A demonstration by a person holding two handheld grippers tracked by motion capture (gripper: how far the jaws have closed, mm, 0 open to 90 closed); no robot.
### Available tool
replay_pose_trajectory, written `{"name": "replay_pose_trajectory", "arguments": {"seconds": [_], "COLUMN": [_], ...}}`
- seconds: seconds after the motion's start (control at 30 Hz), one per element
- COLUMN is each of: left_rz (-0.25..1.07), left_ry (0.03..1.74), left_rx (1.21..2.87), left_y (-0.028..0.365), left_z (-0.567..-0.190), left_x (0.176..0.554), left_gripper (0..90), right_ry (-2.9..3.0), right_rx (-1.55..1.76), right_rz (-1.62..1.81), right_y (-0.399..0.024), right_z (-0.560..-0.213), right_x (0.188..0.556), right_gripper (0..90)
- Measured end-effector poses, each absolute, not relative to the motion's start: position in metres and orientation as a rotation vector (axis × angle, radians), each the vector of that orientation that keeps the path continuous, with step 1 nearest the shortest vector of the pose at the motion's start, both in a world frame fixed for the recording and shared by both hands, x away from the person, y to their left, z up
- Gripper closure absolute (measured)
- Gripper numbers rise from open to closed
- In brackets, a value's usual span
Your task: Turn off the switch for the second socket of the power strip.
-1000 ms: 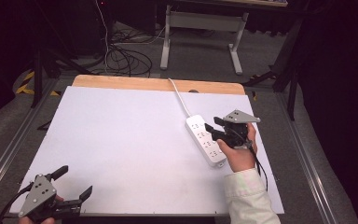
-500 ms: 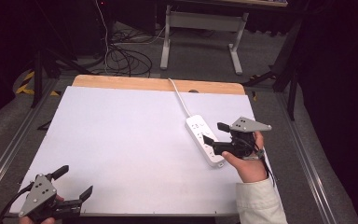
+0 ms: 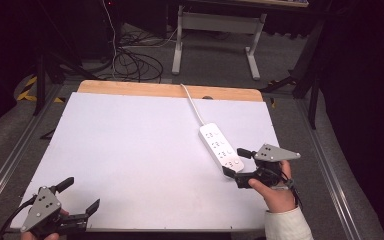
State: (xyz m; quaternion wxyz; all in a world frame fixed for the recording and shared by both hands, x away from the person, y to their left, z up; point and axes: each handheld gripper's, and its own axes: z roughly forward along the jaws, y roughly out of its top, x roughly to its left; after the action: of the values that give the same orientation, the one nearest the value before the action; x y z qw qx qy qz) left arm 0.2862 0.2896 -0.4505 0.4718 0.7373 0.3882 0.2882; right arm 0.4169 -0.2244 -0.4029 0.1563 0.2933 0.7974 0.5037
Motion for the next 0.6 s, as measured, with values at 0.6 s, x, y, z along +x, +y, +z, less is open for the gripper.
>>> {"name": "replay_pose_trajectory", "arguments": {"seconds": [0.6], "left_rz": [0.686], "left_ry": [0.919], "left_rx": [1.806], "left_y": [0.289], "left_z": [-0.455], "left_x": [0.289], "left_gripper": [2.2], "right_ry": [2.326], "right_rx": [0.774], "right_rz": [1.514], "right_y": [-0.24], "right_z": [-0.449], "right_x": [0.396], "right_gripper": [18.9]}}
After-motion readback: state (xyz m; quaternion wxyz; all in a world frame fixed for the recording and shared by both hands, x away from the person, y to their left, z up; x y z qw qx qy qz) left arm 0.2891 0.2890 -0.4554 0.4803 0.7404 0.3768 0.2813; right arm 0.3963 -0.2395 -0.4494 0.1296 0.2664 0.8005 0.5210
